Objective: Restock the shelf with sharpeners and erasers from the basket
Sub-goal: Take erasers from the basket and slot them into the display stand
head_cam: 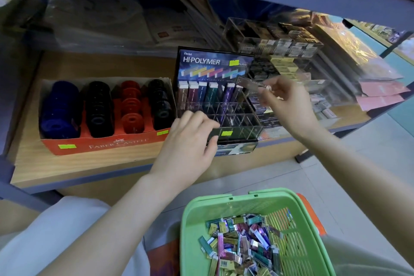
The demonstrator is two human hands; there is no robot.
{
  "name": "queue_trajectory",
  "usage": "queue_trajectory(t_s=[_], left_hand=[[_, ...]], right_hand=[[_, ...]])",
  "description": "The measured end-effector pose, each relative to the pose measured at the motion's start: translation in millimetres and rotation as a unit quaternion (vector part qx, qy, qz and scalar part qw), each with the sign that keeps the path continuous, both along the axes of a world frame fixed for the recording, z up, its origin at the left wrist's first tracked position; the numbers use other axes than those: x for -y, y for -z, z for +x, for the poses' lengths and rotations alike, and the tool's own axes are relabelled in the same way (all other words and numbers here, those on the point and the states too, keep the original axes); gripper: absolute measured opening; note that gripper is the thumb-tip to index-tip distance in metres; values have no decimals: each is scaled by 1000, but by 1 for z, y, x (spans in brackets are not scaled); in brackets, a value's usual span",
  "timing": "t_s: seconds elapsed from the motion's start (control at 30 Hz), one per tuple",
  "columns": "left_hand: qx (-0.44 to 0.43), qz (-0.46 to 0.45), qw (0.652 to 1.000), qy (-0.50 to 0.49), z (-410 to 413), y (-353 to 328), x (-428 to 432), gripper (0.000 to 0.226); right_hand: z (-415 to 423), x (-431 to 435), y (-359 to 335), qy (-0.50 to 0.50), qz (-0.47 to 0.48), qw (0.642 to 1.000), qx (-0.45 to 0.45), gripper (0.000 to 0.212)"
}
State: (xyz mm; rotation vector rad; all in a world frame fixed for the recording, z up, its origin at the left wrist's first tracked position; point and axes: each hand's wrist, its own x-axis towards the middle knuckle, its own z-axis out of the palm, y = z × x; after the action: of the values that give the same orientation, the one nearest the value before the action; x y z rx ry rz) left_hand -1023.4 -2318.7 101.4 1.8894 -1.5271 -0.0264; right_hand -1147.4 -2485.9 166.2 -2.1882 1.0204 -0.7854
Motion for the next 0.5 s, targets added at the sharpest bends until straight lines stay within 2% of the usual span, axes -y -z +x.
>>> queue_trajectory(t_s=[0.13, 0.5], left_hand=[[29, 7, 1000, -4, -4, 5, 4, 25], [36, 6, 999, -5, -5, 8, 6, 28]], right_hand=[[9, 34, 9, 5, -100, 990, -100, 6], [32, 60, 5, -81, -203, 953, -208, 13]])
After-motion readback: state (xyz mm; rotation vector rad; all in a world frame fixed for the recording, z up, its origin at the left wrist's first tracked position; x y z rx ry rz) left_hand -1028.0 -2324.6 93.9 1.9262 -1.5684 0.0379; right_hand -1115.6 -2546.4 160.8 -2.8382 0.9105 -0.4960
